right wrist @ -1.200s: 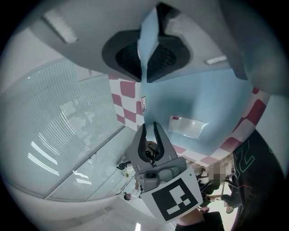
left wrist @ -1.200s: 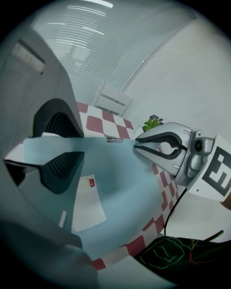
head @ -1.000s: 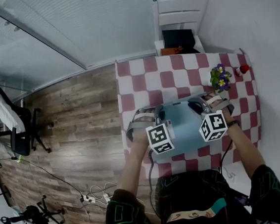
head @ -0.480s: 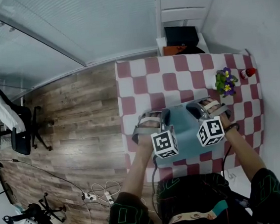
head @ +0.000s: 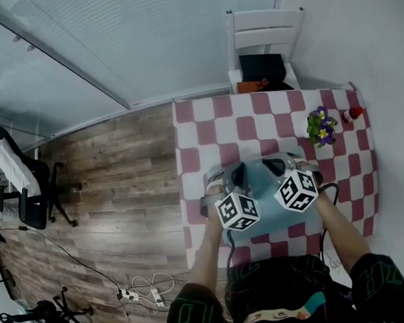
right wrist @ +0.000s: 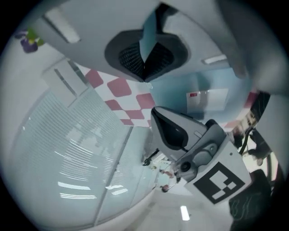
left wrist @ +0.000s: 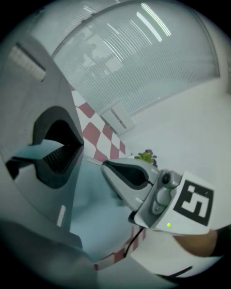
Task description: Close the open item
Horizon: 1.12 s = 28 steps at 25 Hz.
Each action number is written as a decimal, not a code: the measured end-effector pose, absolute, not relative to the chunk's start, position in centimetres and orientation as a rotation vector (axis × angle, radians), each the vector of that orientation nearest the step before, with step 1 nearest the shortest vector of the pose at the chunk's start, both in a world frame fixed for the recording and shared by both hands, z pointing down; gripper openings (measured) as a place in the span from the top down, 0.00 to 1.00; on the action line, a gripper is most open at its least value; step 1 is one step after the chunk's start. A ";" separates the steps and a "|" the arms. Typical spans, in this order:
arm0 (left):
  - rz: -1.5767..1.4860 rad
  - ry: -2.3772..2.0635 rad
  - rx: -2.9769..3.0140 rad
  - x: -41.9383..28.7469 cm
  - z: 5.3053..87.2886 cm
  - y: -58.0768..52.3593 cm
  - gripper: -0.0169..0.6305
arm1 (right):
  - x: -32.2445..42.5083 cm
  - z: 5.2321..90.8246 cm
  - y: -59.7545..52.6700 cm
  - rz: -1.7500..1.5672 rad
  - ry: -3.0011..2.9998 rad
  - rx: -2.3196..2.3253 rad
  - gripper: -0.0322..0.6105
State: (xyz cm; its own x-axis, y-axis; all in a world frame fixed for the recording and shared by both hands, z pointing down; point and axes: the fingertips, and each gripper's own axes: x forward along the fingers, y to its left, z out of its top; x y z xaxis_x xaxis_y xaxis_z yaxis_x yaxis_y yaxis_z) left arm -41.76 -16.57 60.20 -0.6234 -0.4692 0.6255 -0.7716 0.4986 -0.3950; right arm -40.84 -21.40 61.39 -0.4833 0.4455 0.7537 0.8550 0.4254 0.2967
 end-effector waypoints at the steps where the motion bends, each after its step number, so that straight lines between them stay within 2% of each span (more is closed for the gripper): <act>1: 0.849 -2.341 1.001 -41.9 59.5 -16.3 0.96 | -41.0 60.7 -21.7 -0.832 -2.139 -1.062 0.95; 6: 0.536 -2.526 0.890 -43.2 54.5 -14.8 0.96 | -41.7 56.1 -22.1 -0.516 -2.346 -0.969 0.95; 10: 0.379 -2.641 0.870 -43.0 50.5 -14.5 0.96 | -41.8 52.3 -22.4 -0.414 -2.488 -0.935 0.95; 17: 0.341 -2.832 0.748 -42.3 43.2 -12.7 0.96 | -41.1 46.6 -23.2 -0.604 -2.608 -0.790 0.95; 24: 0.216 -2.972 0.611 -40.3 37.9 -11.9 0.96 | -40.3 40.9 -25.8 -0.352 -2.815 -0.629 0.95; 28: 0.212 -3.001 0.584 -39.5 36.3 -11.7 0.96 | -39.5 38.3 -26.5 -0.334 -2.887 -0.601 0.95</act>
State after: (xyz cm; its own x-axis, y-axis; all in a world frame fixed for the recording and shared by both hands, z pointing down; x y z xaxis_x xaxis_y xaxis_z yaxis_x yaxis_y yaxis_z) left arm -39.51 -11.68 36.28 -0.9245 -0.3673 0.1020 -0.3780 0.9179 -0.1208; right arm -39.55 -26.54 38.28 -0.9036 0.3714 0.2137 0.4104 0.8935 0.1824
